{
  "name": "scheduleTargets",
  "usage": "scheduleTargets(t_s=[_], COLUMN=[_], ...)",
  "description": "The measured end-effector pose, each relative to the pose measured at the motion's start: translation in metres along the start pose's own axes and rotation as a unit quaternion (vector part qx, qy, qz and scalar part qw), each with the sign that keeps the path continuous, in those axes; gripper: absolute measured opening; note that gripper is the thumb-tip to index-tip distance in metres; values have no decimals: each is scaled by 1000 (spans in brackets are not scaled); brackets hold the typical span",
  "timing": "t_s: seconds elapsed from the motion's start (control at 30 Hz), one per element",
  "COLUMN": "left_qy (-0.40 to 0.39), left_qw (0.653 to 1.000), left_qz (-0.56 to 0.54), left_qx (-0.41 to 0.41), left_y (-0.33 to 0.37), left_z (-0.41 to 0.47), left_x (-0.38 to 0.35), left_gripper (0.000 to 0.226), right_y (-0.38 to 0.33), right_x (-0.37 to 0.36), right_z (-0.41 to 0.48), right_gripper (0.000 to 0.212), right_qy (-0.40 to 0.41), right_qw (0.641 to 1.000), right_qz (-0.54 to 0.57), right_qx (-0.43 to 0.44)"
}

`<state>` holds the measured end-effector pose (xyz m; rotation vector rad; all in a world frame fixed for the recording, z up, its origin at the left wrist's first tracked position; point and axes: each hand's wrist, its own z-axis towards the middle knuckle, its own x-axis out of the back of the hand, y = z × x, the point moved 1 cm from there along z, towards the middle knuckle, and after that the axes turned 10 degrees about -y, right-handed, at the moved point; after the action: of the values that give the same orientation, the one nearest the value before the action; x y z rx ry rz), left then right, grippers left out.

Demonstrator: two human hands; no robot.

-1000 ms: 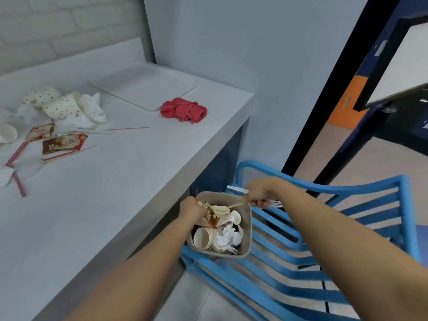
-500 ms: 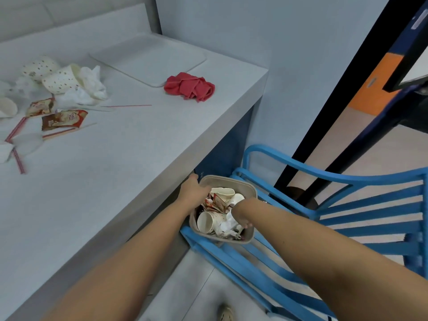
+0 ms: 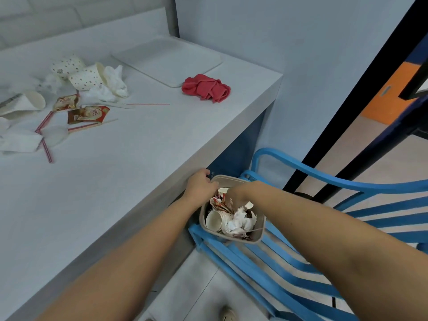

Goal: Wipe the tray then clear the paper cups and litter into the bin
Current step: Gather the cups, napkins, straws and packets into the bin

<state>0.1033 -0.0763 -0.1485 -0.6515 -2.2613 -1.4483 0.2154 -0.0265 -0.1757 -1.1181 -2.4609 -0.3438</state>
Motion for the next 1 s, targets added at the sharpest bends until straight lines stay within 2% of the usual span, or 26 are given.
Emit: scheduleTargets(t_s=[0.13, 0.23, 0.37, 0.57, 0.67, 0.73, 0.83, 1.0], left_qy=[66, 125, 192, 279, 321, 342, 365, 390], left_qw=[994, 982, 968, 954, 944, 938, 931, 920], left_qz=[-56, -70, -73, -42, -32, -27, -17, -14], left_qx=[-74, -125, -147, -101, -71, -49, -15, 37], left_y=[11, 23, 25, -15, -40, -59, -90, -145], left_z=[-7, -19, -36, -57, -68, -79, -97, -129], left_x=[14, 34, 73, 139, 174, 199, 236, 292], left_gripper=[10, 19, 16, 12, 7, 11, 23, 28], right_y=[-8, -15, -37, -98, -133, -159, -200, -271], right_x=[32, 60, 103, 156, 174, 186, 203, 230], right_z=[-29, -48, -78, -103, -104, -104, -104, -101], right_gripper=[42, 32, 14, 18, 19, 19, 18, 23], right_qy=[-23, -40, -33, 91, 168, 203, 224, 245], right_qw=[997, 991, 983, 982, 967, 955, 941, 929], right_qz=[65, 120, 155, 75, 67, 74, 82, 52], right_qx=[30, 47, 94, 144, 178, 204, 240, 273])
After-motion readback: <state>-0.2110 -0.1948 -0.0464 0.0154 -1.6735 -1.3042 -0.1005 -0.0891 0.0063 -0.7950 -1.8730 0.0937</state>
